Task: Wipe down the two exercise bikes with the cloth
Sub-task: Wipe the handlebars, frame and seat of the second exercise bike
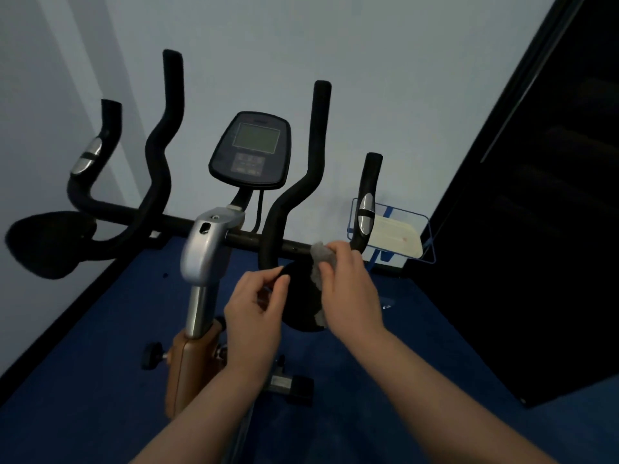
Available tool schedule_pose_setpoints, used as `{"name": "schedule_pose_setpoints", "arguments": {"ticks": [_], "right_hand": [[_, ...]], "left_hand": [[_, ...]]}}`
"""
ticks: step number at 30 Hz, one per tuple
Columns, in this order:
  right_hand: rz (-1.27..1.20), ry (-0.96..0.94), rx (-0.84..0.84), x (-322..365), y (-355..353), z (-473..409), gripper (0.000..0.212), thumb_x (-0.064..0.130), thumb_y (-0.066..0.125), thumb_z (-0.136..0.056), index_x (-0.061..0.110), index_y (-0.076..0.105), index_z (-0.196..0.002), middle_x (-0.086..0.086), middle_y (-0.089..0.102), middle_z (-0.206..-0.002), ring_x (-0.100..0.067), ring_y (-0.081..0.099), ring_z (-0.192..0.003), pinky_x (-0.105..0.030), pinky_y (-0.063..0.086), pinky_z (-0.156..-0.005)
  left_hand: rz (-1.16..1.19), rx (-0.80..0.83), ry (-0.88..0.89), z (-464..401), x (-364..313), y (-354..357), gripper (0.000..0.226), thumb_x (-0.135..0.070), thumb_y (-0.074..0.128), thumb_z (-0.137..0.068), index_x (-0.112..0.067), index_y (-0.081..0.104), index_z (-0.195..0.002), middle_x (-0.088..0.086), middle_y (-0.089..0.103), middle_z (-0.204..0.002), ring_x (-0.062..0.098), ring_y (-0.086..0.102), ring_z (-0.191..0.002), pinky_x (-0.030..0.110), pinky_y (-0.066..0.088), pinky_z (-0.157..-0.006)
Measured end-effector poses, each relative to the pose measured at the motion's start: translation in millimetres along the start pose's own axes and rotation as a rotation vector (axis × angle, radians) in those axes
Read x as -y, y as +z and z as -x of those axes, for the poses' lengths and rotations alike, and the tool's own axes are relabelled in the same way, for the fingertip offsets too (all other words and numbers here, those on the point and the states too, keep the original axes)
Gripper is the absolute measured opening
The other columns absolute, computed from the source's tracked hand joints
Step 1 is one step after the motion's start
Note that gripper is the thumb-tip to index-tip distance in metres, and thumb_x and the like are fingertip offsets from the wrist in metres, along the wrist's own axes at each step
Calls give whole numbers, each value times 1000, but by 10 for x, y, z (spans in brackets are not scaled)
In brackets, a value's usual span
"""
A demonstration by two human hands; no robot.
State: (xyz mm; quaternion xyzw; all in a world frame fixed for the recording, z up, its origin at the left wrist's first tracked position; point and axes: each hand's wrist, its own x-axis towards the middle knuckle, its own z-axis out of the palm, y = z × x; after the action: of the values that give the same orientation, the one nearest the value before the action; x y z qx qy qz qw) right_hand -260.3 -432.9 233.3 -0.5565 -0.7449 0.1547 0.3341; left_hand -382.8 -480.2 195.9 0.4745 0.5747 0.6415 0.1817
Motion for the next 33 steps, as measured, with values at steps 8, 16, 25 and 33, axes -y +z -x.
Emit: {"name": "schedule_pose_setpoints", "arguments": {"ticks": [8,16,25,33], "right_hand": [[-141,-123,138,-317,-221,222,20,44,29,-98,45,36,-117,19,42,-110,1,51,-91,-27,50,-72],[-281,-445,158,-718,-815,-724,14,35,50,-97,40,51,-110,16,51,-105,1,51,-94,-14,43,-75],[1,-970,281,-1042,-498,-1128,23,23,77,-81,23,74,-103,8,69,-104,-11,64,-94,-33,53,-84],[-35,-749,570,-459,-117,-1429,21,45,65,-87,43,71,-107,12,73,-102,-11,65,-94,-18,41,-70]], "left_hand": [[-179,-128,26,88,-45,113,18,-17,59,-93,-33,61,-101,-14,58,-90,5,58,-88,11,45,-73],[-623,-381,59,94,-326,741,33,-19,61,-88,-22,55,-121,-3,54,-129,18,44,-123,31,22,-105],[-793,-341,-3,111,-242,819,28,-41,44,-87,-34,57,-111,-19,52,-114,6,43,-112,23,22,-89],[-712,-378,28,121,-275,819,31,-30,50,-81,-24,64,-108,-13,58,-113,11,48,-112,39,42,-91]]}}
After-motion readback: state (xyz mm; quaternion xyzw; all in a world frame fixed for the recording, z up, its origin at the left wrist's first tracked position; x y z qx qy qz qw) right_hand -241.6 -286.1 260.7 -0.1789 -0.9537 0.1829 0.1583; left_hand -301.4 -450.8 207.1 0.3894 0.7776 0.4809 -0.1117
